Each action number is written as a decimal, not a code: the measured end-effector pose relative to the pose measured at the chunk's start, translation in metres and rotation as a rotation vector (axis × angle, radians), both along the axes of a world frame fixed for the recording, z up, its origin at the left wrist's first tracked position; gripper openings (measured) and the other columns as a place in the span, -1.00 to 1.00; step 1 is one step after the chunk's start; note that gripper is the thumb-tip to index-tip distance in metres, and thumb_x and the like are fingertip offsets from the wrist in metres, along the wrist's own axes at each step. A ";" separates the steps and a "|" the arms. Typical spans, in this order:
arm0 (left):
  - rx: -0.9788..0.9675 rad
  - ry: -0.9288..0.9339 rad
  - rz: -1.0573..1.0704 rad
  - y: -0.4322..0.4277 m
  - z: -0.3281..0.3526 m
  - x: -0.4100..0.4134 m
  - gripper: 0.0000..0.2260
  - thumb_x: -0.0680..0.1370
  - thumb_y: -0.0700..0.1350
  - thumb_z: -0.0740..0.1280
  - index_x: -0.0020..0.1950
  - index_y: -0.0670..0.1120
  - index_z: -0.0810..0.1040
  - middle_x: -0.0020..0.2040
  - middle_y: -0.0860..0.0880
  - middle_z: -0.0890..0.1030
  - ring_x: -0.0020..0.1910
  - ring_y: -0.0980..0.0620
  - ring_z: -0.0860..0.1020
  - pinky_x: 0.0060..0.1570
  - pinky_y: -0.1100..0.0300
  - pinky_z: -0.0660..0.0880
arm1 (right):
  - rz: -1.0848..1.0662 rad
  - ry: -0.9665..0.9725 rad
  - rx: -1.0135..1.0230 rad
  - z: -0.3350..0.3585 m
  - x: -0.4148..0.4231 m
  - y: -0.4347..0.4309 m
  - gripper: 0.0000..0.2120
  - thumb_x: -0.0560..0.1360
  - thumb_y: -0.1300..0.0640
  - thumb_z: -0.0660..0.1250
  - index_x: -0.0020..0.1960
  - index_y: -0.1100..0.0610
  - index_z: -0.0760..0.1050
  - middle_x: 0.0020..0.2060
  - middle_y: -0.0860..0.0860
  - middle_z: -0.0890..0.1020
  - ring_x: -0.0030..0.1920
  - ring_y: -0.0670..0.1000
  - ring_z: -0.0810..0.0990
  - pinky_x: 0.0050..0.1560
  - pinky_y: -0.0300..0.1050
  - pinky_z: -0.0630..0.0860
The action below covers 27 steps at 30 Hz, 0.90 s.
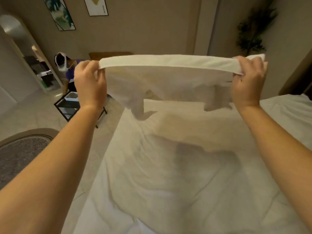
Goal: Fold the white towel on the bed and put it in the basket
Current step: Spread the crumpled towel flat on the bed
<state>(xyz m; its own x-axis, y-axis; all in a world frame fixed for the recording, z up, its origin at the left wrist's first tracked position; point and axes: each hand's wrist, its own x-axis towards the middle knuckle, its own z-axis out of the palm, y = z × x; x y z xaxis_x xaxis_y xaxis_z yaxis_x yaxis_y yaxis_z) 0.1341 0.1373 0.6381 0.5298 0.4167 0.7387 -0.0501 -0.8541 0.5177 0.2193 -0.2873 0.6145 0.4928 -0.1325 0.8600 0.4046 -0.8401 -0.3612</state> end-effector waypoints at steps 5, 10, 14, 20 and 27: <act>0.115 0.255 -0.070 0.013 -0.108 -0.055 -0.79 0.64 -0.15 0.35 0.20 -0.21 0.67 0.26 -0.21 0.58 0.31 -0.18 0.47 0.36 0.01 0.38 | 0.072 0.171 -0.147 -0.092 -0.036 -0.020 -0.59 0.41 0.34 0.24 0.21 0.17 0.62 -0.16 0.22 0.45 -0.09 0.26 0.42 0.08 0.13 0.40; 0.127 0.612 -0.131 0.021 -0.282 -0.117 -0.84 0.60 -0.18 0.39 0.11 -0.16 0.72 0.03 -0.14 0.60 0.05 -0.21 0.55 0.04 -0.02 0.48 | 0.108 0.598 -0.294 -0.247 -0.095 -0.030 -0.65 0.45 0.19 0.29 0.20 0.13 0.65 -0.17 0.11 0.44 -0.06 0.20 0.39 0.06 0.15 0.50; 0.118 0.782 -0.183 0.018 -0.400 -0.148 -0.83 0.56 -0.24 0.42 0.12 -0.08 0.71 0.01 -0.09 0.57 0.07 -0.16 0.52 0.02 0.02 0.49 | 0.064 0.873 -0.301 -0.367 -0.140 -0.033 -0.68 0.42 0.30 0.47 0.16 0.12 0.68 -0.15 0.10 0.48 -0.04 0.20 0.42 0.04 0.08 0.50; 0.059 0.997 -0.129 0.007 -0.540 -0.200 -0.81 0.60 -0.18 0.41 0.19 -0.10 0.70 0.19 -0.17 0.60 0.30 -0.22 0.51 0.22 -0.11 0.52 | 0.091 1.063 -0.445 -0.520 -0.210 -0.030 -0.74 0.41 0.21 0.53 0.08 0.04 0.71 -0.17 0.08 0.52 -0.09 0.20 0.47 -0.04 0.13 0.55; 0.057 1.204 -0.134 0.011 -0.642 -0.270 -0.79 0.54 -0.17 0.45 0.17 -0.08 0.72 0.17 -0.16 0.64 0.27 -0.22 0.52 0.27 -0.09 0.51 | 0.143 1.209 -0.530 -0.623 -0.284 -0.037 -0.77 0.34 0.15 0.61 -0.02 -0.02 0.73 -0.24 0.02 0.51 -0.20 0.14 0.48 -0.22 0.09 0.56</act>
<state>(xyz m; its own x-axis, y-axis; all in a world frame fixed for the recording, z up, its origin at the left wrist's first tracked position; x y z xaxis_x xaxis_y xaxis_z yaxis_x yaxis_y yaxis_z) -0.1356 0.1487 -0.0039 0.9266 0.2888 -0.2408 0.3475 -0.9022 0.2555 -0.0644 -0.3239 -0.0080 0.9606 0.1976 -0.1955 0.1587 -0.9673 -0.1978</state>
